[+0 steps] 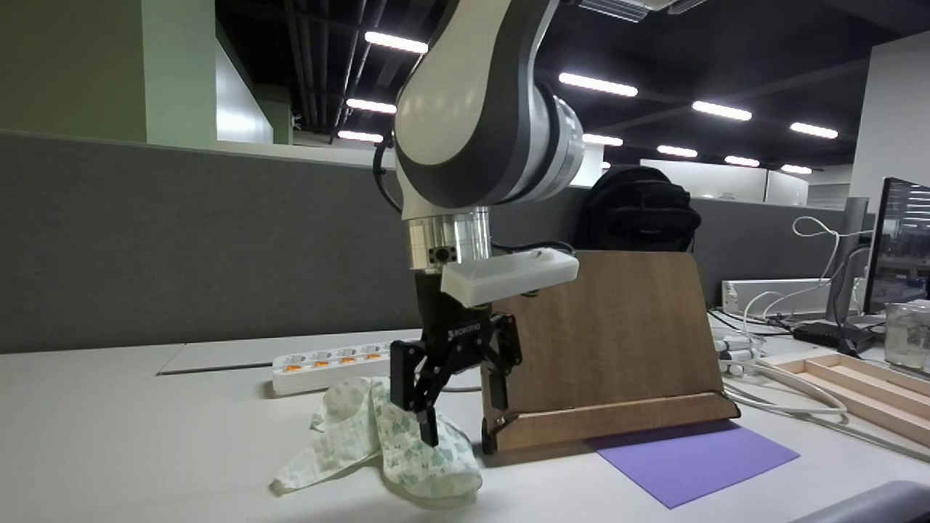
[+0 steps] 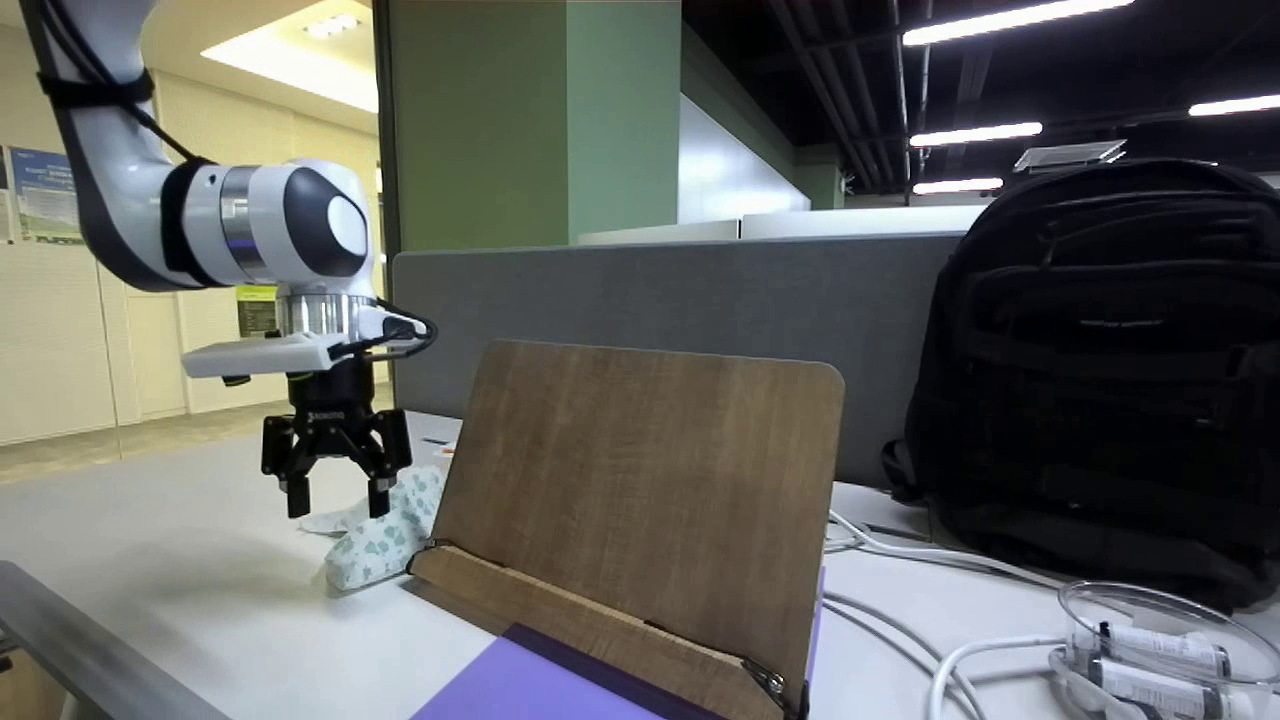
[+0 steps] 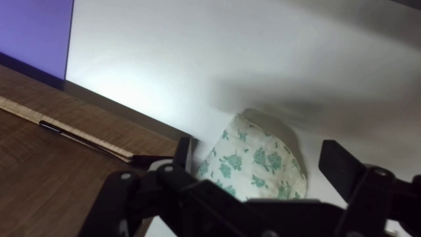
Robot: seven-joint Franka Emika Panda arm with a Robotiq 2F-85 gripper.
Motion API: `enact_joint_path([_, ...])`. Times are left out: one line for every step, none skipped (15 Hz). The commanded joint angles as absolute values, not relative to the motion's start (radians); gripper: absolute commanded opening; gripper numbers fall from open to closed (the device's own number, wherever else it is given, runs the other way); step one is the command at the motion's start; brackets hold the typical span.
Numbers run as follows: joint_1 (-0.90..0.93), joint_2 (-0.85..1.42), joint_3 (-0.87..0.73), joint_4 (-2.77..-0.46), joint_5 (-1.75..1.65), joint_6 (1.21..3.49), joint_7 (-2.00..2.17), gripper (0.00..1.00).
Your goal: Hang the cloth on the brown object
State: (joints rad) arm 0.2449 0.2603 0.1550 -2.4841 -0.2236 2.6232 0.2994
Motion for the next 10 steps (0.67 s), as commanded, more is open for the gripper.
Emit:
enact_joint_path([0.314, 0.326, 0.111, -2.440, -0.275, 2.667, 0.391, 1.00])
enact_joint_path([0.330, 0.341, 0.101, -2.432, -0.279, 2.679, 0.401, 1.00])
enact_joint_path([0.348, 0.356, 0.088, -2.424, -0.285, 2.690, 0.412, 1.00])
enact_joint_path([0.364, 0.369, 0.076, -2.416, -0.292, 2.698, 0.421, 1.00])
enact_joint_path([0.379, 0.383, 0.062, -2.408, -0.298, 2.704, 0.429, 1.00])
enact_joint_path([0.393, 0.395, 0.048, -2.401, -0.299, 2.710, 0.435, 0.94])
enact_joint_path([0.405, 0.406, 0.035, -2.393, -0.300, 2.714, 0.440, 0.73])
enact_joint_path([0.417, 0.416, 0.021, -2.386, -0.305, 2.718, 0.447, 0.70])
enact_joint_path([0.425, 0.425, 0.010, -2.381, -0.303, 2.722, 0.450, 0.70])
enact_joint_path([0.434, 0.431, -0.001, -2.375, -0.302, 2.725, 0.454, 0.63])
